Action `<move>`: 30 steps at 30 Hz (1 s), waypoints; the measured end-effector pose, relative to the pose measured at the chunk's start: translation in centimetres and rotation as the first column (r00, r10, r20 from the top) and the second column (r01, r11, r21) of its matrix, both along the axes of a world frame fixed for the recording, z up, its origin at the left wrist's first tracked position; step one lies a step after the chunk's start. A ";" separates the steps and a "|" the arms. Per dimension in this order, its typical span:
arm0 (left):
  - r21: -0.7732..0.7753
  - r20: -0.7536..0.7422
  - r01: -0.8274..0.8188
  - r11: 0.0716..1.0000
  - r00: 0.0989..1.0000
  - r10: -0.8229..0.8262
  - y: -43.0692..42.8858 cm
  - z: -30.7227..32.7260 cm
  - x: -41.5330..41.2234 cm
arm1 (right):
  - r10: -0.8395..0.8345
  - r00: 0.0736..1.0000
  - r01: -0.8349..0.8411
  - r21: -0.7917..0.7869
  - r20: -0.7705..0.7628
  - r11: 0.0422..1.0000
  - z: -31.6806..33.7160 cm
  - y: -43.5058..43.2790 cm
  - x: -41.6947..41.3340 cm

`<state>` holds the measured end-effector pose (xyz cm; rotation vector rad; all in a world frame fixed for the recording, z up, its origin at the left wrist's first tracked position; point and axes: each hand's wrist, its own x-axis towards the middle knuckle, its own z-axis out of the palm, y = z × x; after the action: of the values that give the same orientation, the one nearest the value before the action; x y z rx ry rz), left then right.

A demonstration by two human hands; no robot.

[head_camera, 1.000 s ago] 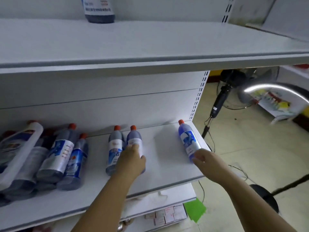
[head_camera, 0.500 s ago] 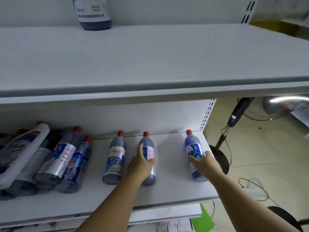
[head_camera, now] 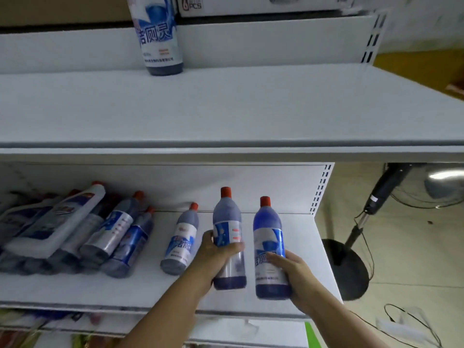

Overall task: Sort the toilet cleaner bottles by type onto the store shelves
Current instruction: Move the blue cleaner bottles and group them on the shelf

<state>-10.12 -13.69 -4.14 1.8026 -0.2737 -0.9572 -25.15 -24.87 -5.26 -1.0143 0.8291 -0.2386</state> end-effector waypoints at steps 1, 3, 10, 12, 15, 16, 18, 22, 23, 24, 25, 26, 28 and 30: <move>-0.053 -0.011 -0.035 0.998 0.999 0.035 0.7 0.8 -0.3 | 0.047 0.998 -0.048 0.009 0.050 0.999 0.9 0.7 0.1; -0.147 -0.058 -0.114 0.982 0.993 0.107 2.5 2.4 -1.2 | 0.131 0.982 -0.135 0.022 0.133 0.991 2.4 2.1 0.2; -0.348 -0.329 -0.440 0.828 0.884 0.332 11.0 6.8 -3.9 | 0.372 0.899 -0.380 -0.012 0.232 0.925 6.3 7.9 1.9; -0.411 -0.292 -0.464 0.785 0.883 0.369 13.3 8.0 -4.5 | 0.416 0.878 -0.418 -0.045 0.235 0.907 7.1 9.6 2.2; -0.482 -0.245 -0.451 0.751 0.893 0.378 16.4 10.1 -5.4 | 0.468 0.832 -0.469 -0.073 0.297 0.880 8.6 12.2 2.2; -0.500 -0.237 -0.447 0.742 0.894 0.380 17.3 10.8 -5.6 | 0.487 0.814 -0.485 -0.090 0.317 0.870 9.2 13.0 2.3; -0.529 -0.211 -0.436 0.728 0.898 0.385 18.9 12.4 -5.7 | 0.506 0.786 -0.498 -0.121 0.355 0.859 10.5 14.5 2.5; -0.570 -0.183 -0.399 0.719 0.914 0.362 21.9 15.5 -5.4 | 0.481 0.766 -0.476 -0.127 0.426 0.870 13.3 17.9 3.3; -0.583 -0.169 -0.393 0.711 0.915 0.367 22.9 16.1 -5.1 | 0.472 0.770 -0.462 -0.136 0.430 0.877 14.0 18.9 3.5; -0.596 -0.143 -0.384 0.705 0.915 0.377 23.9 16.9 -4.9 | 0.467 0.772 -0.452 -0.143 0.432 0.880 14.9 20.0 3.8; -0.611 -0.106 -0.360 0.705 0.920 0.377 25.0 17.7 -4.6 | 0.466 0.769 -0.451 -0.145 0.437 0.881 15.7 21.0 4.0; -0.626 -0.063 -0.327 0.708 0.926 0.372 26.2 18.5 -4.4 | 0.473 0.758 -0.457 -0.152 0.448 0.876 16.6 22.0 4.2; -0.645 0.029 -0.264 0.717 0.929 0.368 28.3 20.1 -3.9 | 0.495 0.736 -0.458 -0.198 0.462 0.867 18.2 24.0 4.8; -0.652 0.065 -0.233 0.721 0.931 0.359 29.9 21.8 -3.5 | 0.498 0.721 -0.431 -0.251 0.482 0.867 19.6 25.6 5.1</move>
<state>-13.60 16.25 17.62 1.2407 -0.3613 -0.3812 -20.01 0.76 14.38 -1.1631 0.0282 -0.1245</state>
